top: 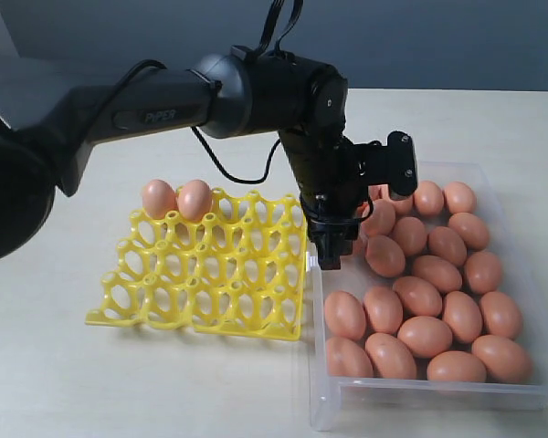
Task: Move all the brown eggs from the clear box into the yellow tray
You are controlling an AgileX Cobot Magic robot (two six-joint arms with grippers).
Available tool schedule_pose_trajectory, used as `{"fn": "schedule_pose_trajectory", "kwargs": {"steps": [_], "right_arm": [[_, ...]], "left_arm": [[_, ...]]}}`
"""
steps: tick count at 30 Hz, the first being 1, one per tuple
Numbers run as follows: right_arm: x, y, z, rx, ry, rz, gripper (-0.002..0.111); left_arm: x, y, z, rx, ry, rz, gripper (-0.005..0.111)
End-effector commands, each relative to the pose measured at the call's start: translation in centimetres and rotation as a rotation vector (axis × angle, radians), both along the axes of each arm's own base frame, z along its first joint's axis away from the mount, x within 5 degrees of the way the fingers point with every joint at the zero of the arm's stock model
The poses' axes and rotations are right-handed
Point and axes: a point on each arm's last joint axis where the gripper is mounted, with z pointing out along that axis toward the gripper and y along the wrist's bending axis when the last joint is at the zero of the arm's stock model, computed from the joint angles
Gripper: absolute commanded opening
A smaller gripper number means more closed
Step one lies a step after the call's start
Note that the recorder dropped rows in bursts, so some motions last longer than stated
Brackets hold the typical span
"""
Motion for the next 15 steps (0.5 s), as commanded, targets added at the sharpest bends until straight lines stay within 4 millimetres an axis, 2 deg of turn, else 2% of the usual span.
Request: {"fn": "schedule_pose_trajectory", "kwargs": {"steps": [1, 4, 10, 15], "right_arm": [[0.0, 0.0, 0.0, -0.005, -0.009, 0.001, -0.001], [0.0, 0.0, 0.0, -0.005, -0.009, 0.001, -0.001], [0.0, 0.0, 0.0, -0.005, -0.009, 0.001, -0.001], [0.0, 0.0, 0.0, -0.005, -0.009, 0.001, -0.001]], "left_arm": [[-1.3, 0.2, -1.9, 0.059, 0.178, 0.005, 0.044], [-1.3, 0.2, -1.9, 0.065, 0.184, 0.015, 0.04], [-1.0, -0.1, -3.0, 0.068, 0.21, 0.049, 0.046], [-1.1, 0.1, -3.8, 0.094, 0.226, 0.048, 0.046]]}}
